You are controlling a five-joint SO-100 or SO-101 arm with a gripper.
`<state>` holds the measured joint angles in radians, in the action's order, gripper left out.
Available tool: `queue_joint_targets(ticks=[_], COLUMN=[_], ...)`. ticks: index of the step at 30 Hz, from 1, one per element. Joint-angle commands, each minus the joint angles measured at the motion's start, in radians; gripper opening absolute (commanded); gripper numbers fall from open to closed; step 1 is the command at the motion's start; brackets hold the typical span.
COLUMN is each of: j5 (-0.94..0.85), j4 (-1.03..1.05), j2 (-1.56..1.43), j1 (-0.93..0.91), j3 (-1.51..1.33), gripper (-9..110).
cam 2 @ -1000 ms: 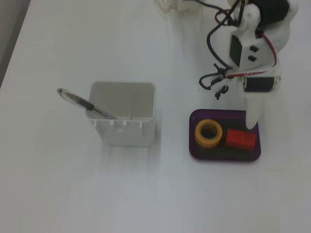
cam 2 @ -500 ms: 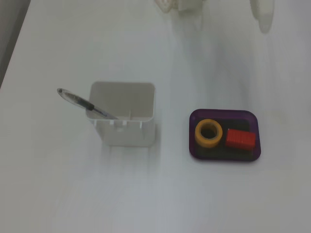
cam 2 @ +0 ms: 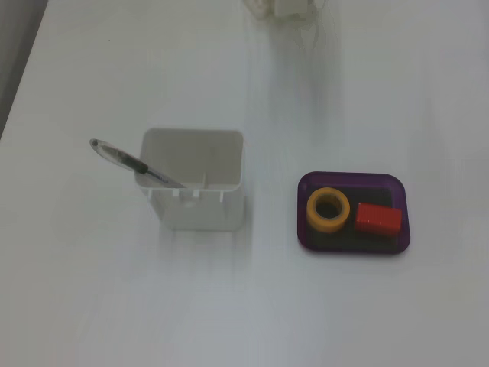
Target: Pick up the red cube and place it in the box.
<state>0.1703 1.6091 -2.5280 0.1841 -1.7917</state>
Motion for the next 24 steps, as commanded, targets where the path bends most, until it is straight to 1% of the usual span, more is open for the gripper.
queue_joint_targets(ticks=[1,10,13,19,24], j5=[-0.051,-0.061,-0.061,-0.061,-0.061], j4=[-0.066,-0.267,-0.301,-0.347,-0.342], j2=[-0.201,-0.635,-0.723,-0.822,-0.847], j1=[-0.014,-0.020,-0.069,-0.206,-0.225], j3=[-0.236,-0.741,-0.877,-0.997,-1.103], gripper=[21,21,21,21,21])
